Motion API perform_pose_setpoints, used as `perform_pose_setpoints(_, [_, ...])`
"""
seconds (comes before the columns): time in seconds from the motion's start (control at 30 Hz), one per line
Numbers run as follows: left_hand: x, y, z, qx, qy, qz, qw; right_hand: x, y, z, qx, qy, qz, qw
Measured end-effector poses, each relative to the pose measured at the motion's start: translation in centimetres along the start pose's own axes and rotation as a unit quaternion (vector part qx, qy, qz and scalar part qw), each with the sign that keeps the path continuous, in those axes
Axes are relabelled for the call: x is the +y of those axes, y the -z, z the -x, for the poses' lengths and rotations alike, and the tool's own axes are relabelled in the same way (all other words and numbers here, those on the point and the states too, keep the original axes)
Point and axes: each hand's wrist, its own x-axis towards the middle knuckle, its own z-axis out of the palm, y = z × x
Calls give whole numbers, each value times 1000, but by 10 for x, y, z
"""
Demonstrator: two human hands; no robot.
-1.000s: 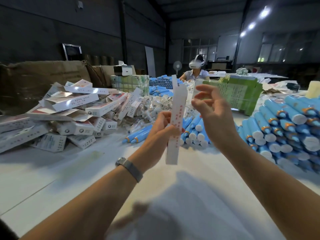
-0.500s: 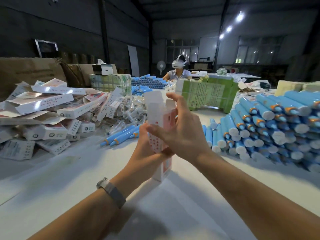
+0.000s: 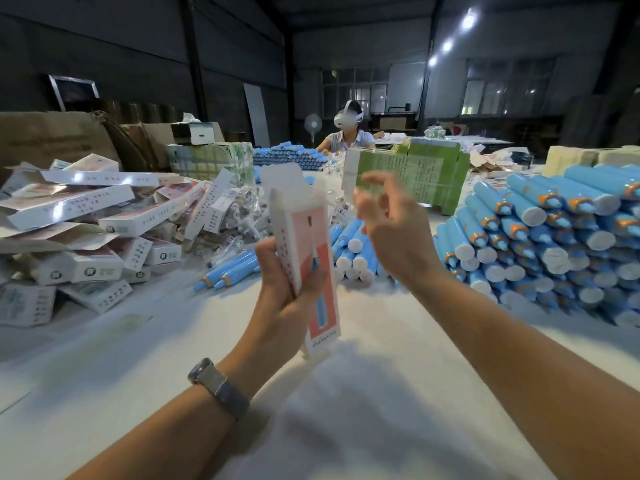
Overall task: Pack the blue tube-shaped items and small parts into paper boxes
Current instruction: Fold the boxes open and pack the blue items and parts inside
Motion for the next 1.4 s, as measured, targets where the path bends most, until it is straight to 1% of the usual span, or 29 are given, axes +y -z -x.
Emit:
perform_pose_setpoints(0.03, [-2,0,1,-13,8,-13,1000,14,1,-3,-33,-26,98,994])
perform_pose_setpoints(0.07, [-5,0,2,-21,15,-22,999,28,2,-4,-88,-55,199,974])
perform_pose_setpoints(0.1, [-8,-1,2,-24,19,-24,999,40,1,-3,-152,-82,284,943])
perform_pose_setpoints(0.13, [-10,0,1,-26,19,-26,999,50,0,-2,-208,-99,346,909])
perform_pose_setpoints(0.17, [-12,1,0,-29,17,-26,999,58,-2,0,-249,-108,389,881])
perform_pose_setpoints(0.2, [-13,2,0,-35,20,-23,999,64,-4,2,-272,-113,417,860])
perform_pose_setpoints(0.23, [-14,3,-1,-42,26,-16,999,68,-5,4,-280,-116,431,850])
perform_pose_setpoints(0.33, [-15,6,-2,-44,39,-11,998,72,-6,6,-264,-118,454,843])
perform_pose_setpoints(0.4, [-14,7,-2,-46,46,-7,998,73,-6,5,-255,-100,474,837])
perform_pose_setpoints(0.5, [-13,6,-1,-47,55,-9,997,78,-7,2,-244,-83,481,838])
perform_pose_setpoints(0.57, [-11,5,0,-48,58,-19,997,82,-9,4,-264,-98,481,830])
perform_pose_setpoints(0.63, [-10,3,2,-48,59,-25,997,84,-11,6,-293,-105,494,812])
perform_pose_setpoints(0.7, [-9,3,3,-45,60,-21,997,82,-11,6,-295,-104,498,809])
perform_pose_setpoints(0.83, [-7,5,3,-30,71,0,997,69,-14,7,-255,-66,520,812])
perform_pose_setpoints(0.9, [-6,4,3,-26,70,2,997,64,-16,8,-212,-43,509,833])
perform_pose_setpoints(0.97, [-6,4,2,-28,60,-7,998,61,-16,6,-176,-50,486,855])
perform_pose_setpoints(1.0, [-5,5,2,-30,53,-12,998,62,-15,5,-173,-58,484,856])
perform_pose_setpoints(1.1, [-4,6,1,-30,47,-26,998,66,-9,4,-192,-93,476,853])
perform_pose_setpoints(1.3, [-3,6,-1,-13,58,-38,998,51,-7,1,-286,-132,416,853])
perform_pose_setpoints(1.4, [-3,5,-1,-17,58,-47,997,52,-3,-2,-295,-149,383,863])
